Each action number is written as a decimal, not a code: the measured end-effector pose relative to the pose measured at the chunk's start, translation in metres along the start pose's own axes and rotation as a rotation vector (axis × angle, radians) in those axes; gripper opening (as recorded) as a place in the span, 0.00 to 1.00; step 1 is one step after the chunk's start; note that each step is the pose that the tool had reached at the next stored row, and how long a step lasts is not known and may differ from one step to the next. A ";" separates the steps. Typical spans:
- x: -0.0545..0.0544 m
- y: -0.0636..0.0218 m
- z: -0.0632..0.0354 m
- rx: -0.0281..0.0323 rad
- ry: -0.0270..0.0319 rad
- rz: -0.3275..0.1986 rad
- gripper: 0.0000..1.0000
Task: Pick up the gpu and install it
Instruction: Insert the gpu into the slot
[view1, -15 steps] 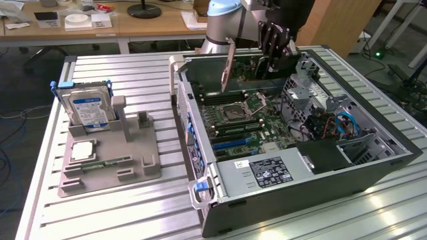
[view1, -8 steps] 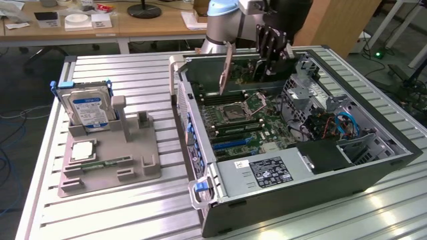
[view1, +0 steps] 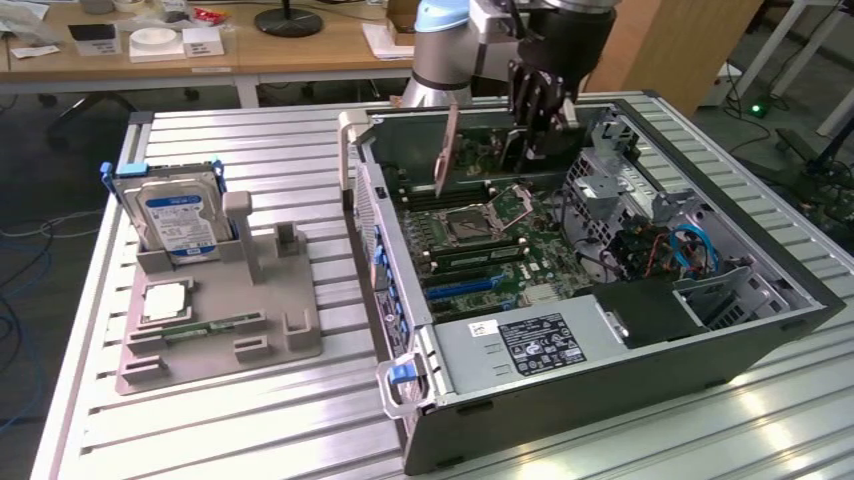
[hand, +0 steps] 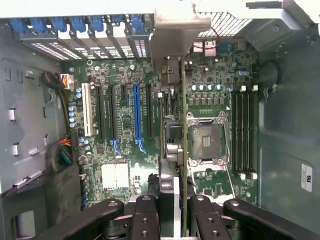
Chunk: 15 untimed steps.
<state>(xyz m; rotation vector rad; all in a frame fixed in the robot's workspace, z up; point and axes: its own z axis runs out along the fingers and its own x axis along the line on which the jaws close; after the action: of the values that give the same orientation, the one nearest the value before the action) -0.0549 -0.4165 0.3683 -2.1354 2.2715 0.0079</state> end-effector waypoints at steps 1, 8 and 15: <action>0.001 0.0005 0.0009 0.0000 0.0002 0.001 0.28; 0.006 0.0075 0.0119 -0.0001 0.0010 0.001 0.28; 0.014 0.0080 0.0241 0.0002 0.0007 0.001 0.28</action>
<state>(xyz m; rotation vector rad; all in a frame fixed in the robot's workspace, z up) -0.0634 -0.4290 0.3438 -2.1344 2.2730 0.0070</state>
